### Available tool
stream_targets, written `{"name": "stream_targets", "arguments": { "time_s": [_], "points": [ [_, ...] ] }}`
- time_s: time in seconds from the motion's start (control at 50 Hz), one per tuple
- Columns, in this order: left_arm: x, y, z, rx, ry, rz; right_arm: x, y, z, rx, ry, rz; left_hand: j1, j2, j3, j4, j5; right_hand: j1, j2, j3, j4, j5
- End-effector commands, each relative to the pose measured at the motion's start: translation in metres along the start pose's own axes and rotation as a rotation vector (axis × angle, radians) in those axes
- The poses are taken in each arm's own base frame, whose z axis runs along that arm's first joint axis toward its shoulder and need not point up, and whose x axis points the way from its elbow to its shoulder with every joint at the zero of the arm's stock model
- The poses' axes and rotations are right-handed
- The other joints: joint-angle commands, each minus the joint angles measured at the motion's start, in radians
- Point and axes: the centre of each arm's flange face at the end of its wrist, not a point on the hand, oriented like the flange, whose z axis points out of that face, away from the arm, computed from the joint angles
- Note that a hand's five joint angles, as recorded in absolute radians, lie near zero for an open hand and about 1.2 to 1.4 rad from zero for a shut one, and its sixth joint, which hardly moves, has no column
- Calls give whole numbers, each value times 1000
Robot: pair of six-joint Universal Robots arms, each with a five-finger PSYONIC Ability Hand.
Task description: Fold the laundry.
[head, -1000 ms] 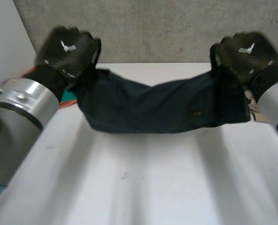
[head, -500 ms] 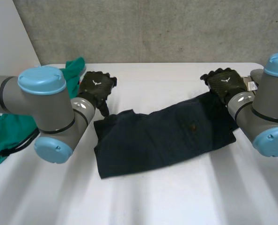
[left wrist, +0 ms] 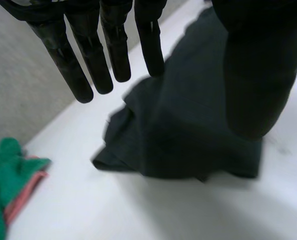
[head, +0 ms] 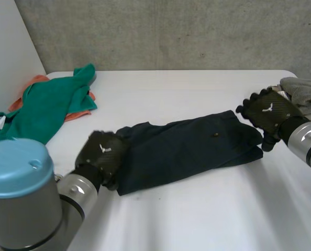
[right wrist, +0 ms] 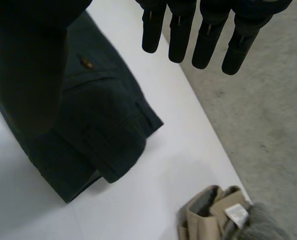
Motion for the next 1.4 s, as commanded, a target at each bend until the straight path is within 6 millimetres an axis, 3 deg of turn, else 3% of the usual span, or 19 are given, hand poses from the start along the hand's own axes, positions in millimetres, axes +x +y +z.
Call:
{"name": "stream_targets", "arguments": {
  "time_s": [0.02, 0.18, 0.24, 0.28, 0.3, 0.32, 0.38, 0.44, 0.5, 0.64, 0.7, 0.76, 0.82, 0.86, 0.88, 1.0, 1.08, 1.18, 1.4],
  "points": [
    [12, 20, 24, -9, 8, 3, -14, 28, 37, 24, -26, -2, 16, 20, 16, 29, 35, 103, 120, 94, 95, 82],
    [21, 23, 44, 48, -3, 31, -26, 52, 69, 31, -20, -9, 72, 76, 71, 84, 91, 214, 231, 205, 206, 193],
    [25, 30, 48, 27, 5, 55, -26, 55, 76, 37, -15, -13, 239, 243, 238, 251, 258, 449, 466, 440, 441, 428],
    [28, 33, 50, 24, 9, 79, -25, 55, 78, 38, -14, -15, 511, 515, 510, 524, 530, 648, 665, 639, 640, 627],
    [28, 33, 50, 27, 8, 84, -25, 55, 80, 42, -12, -16, 649, 653, 648, 662, 668, 946, 963, 937, 938, 925],
    [28, 32, 51, 31, 6, 88, -24, 55, 80, 44, -9, -16, 790, 794, 789, 802, 809, 1038, 1055, 1029, 1030, 1017],
    [24, 23, 53, 68, -12, 87, -19, 54, 80, 46, 3, -19, 894, 898, 893, 906, 913, 1039, 1056, 1030, 1031, 1018],
    [18, 9, 53, 117, -40, 82, -17, 54, 79, 37, 10, -18, 894, 898, 893, 906, 913, 1039, 1056, 1030, 1031, 1018],
    [1, -24, 42, 212, -106, 63, -15, 51, 74, 31, 12, -17, 894, 898, 893, 906, 913, 1039, 1056, 1030, 1031, 1018],
    [-32, -92, 12, 421, -216, 21, 22, 0, 39, 93, 77, 0, 894, 898, 893, 906, 913, 1039, 1056, 1030, 1031, 1018],
    [-43, -113, 0, 489, -246, 7, 36, -22, 25, 123, 103, 26, 894, 898, 893, 906, 913, 1039, 1056, 1030, 1031, 1018],
    [-44, -118, -5, 504, -243, -4, 44, -38, 10, 135, 108, 55, 894, 898, 893, 906, 913, 1039, 1056, 1030, 1031, 1018],
    [-34, -110, -8, 480, -202, -21, 40, -41, 3, 116, 80, 83, 804, 808, 803, 817, 823, 1039, 1056, 1030, 1031, 1018],
    [-20, -96, -10, 429, -145, -38, 35, -37, 4, 97, 61, 101, 164, 168, 163, 177, 183, 1039, 1056, 1030, 1031, 1018],
    [-14, -90, -9, 405, -126, -43, 34, -35, 4, 90, 56, 106, 131, 135, 130, 144, 150, 1039, 1056, 1030, 1031, 1018],
    [26, -24, 6, 172, 9, -88, 13, -3, 24, -35, 20, 141, 128, 132, 127, 140, 147, 1039, 1056, 1030, 1031, 1018],
    [45, -6, 3, 103, 72, -94, 14, 7, 27, -92, 60, 144, 131, 135, 130, 143, 150, 1039, 1056, 1030, 1031, 1018],
    [56, 11, 9, 49, 99, -76, 14, 11, 29, -103, 75, 150, 131, 135, 130, 143, 150, 1039, 1056, 1030, 1031, 1018],
    [64, 21, 28, 29, 105, -61, 10, 17, 28, -114, 71, 159, 148, 152, 148, 161, 168, 1039, 1056, 1030, 1031, 1018]
  ]
}}
